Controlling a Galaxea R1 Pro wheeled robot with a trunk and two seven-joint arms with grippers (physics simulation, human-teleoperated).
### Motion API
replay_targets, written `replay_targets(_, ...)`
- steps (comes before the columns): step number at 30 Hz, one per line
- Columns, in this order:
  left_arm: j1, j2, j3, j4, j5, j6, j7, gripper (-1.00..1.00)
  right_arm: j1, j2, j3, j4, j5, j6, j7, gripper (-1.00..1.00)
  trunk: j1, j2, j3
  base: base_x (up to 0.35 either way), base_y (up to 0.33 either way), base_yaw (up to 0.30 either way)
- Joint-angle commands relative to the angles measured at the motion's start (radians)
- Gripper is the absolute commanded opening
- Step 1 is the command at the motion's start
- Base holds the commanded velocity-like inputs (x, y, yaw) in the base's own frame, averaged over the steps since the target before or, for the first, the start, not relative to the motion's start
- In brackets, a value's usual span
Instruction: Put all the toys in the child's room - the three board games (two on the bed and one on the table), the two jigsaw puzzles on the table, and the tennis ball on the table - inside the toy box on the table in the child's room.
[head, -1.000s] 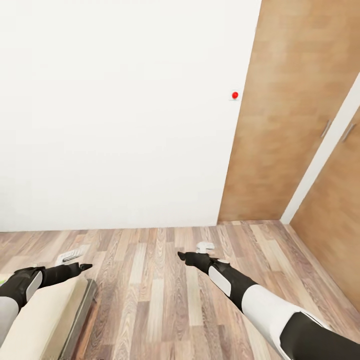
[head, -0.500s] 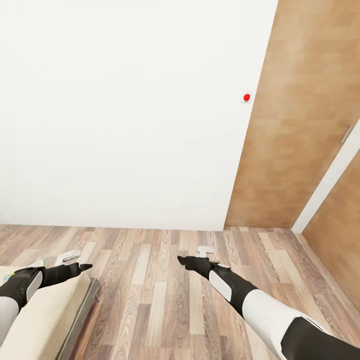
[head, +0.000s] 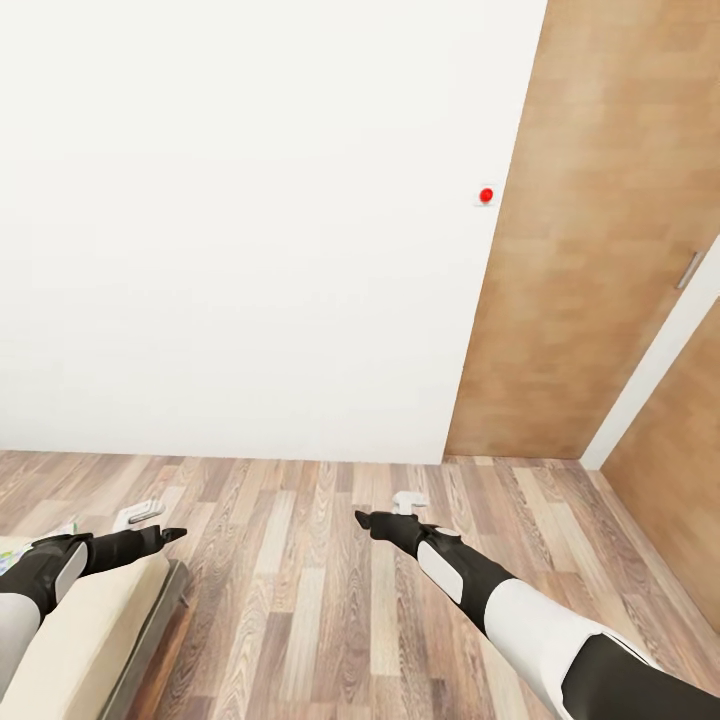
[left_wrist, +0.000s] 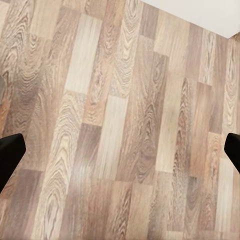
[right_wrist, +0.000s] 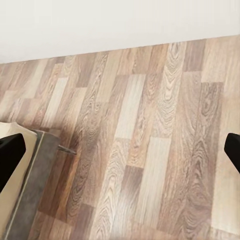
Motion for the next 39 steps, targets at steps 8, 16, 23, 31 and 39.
replay_targets(8,-0.001,0.000,0.008,-0.001,-0.004,0.008,-0.005,1.00,-0.001,0.000,0.003,0.000,-0.009,0.000,0.000,1.00,0.001,-0.002,-0.002,0.002,-0.003,0.000)
replay_targets(16,-0.001,0.000,0.009,-0.001,-0.004,0.008,-0.005,1.00,-0.001,0.000,0.002,0.000,-0.016,0.000,0.000,1.00,0.001,-0.002,-0.002,0.014,0.000,0.000)
replay_targets(23,-0.001,0.000,0.009,-0.001,-0.004,0.008,-0.005,1.00,-0.001,-0.001,0.001,-0.001,-0.020,0.000,0.002,1.00,0.001,-0.002,-0.002,0.146,0.000,0.000)
replay_targets(31,-0.001,0.000,0.009,-0.001,-0.004,0.008,-0.005,1.00,-0.001,0.000,0.001,-0.001,-0.019,-0.001,-0.001,1.00,0.001,-0.002,0.006,0.164,0.000,0.000)
replay_targets(39,-0.001,0.000,0.008,-0.001,-0.004,0.008,-0.005,1.00,-0.001,0.000,0.001,-0.001,-0.019,-0.003,-0.003,1.00,0.001,-0.002,0.018,0.051,0.000,0.000)
